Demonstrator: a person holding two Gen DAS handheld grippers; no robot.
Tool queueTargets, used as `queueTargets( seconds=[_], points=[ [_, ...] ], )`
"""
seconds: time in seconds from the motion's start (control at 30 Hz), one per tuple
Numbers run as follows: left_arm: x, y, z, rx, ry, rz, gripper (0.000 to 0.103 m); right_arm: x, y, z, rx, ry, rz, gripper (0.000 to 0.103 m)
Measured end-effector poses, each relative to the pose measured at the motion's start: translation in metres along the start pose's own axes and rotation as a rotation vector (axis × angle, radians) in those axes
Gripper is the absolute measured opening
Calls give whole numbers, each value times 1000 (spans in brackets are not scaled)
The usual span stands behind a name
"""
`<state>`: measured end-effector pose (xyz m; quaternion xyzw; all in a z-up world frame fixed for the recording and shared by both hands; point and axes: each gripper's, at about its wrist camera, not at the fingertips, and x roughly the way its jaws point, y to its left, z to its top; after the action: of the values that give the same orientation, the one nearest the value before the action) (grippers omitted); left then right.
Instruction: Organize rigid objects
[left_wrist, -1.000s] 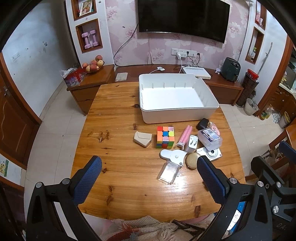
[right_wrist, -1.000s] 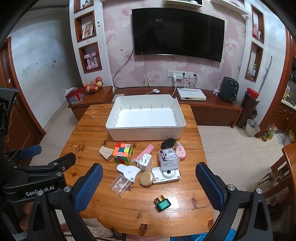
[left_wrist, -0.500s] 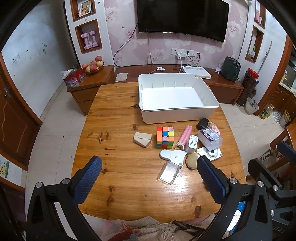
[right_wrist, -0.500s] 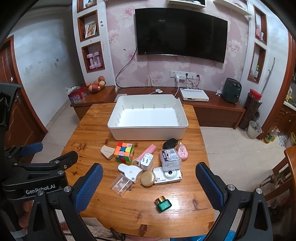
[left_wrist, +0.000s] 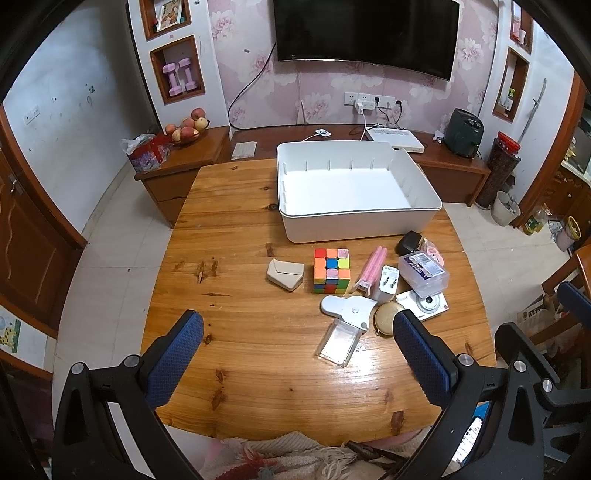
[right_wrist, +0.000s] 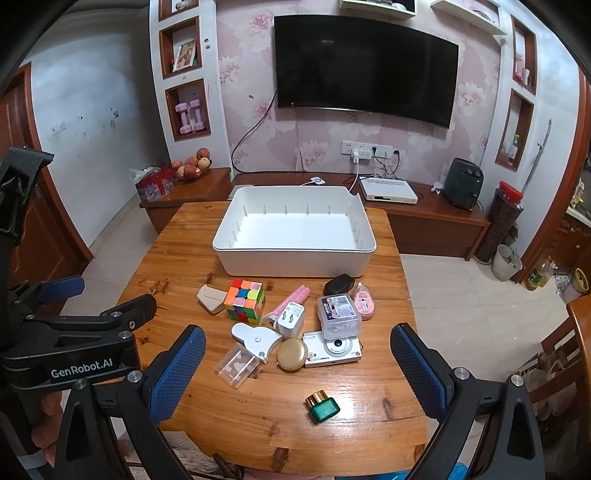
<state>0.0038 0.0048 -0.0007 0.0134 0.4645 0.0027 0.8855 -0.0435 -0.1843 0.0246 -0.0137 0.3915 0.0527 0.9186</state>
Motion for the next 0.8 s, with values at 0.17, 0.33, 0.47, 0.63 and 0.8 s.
queueTargets(
  seconds=[0.17, 0.33, 0.47, 0.63, 0.8],
  points=[
    [10, -9, -4, 21, 5, 17, 102, 4, 2, -3, -5, 12, -1, 101],
    [21, -13, -7, 31, 27, 24, 102, 13, 0, -7, -9, 39, -2, 101],
    [26, -14, -7, 22, 45, 8, 102, 17, -2, -9, -5, 48, -6, 101],
    [28, -14, -8, 21, 46, 5, 102, 20, -5, -12, 2, 55, -5, 101],
    [28, -14, -9, 24, 38, 5, 102, 22, -6, -12, 2, 53, -4, 101]
  ],
)
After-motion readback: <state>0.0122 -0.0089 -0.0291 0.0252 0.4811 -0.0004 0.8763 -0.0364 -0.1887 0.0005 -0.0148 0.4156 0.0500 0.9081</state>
